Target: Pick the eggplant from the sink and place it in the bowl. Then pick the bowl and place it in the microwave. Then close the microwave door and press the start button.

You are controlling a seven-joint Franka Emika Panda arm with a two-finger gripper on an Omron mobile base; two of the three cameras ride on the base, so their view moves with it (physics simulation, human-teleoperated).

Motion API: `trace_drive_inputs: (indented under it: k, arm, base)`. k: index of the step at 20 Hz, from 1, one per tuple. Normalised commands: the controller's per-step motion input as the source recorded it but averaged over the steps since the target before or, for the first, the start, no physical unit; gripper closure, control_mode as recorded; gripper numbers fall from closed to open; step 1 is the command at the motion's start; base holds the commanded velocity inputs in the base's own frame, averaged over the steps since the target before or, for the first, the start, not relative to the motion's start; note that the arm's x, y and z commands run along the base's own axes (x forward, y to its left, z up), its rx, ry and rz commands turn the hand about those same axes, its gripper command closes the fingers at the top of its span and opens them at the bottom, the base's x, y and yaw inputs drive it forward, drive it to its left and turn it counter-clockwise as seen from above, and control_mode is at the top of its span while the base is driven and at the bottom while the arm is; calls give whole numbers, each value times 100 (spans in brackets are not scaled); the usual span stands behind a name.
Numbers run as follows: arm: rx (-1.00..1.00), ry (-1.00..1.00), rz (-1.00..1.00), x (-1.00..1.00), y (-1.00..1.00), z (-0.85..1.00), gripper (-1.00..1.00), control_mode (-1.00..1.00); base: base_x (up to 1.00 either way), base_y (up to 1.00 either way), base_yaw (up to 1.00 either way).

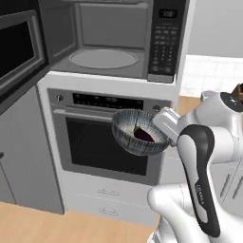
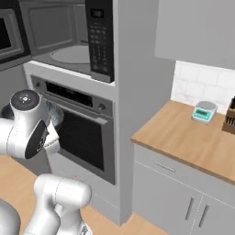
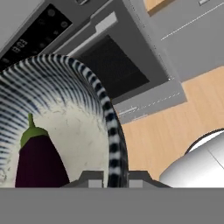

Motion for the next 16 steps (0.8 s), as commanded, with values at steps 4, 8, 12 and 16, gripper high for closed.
trace_drive_inputs:
  k: [4,8,12,16]
  arm:
    - [0,0,0,0,0,0,100,100]
    - [0,0,0,0,0,0,100,100]
    - [0,0,0,0,0,0,100,100]
    - [0,0,0,0,0,0,100,100]
  base:
    - [30,72,-48]
    - [19,60,-50]
    - [24,64,-52]
    - [33,66,-44]
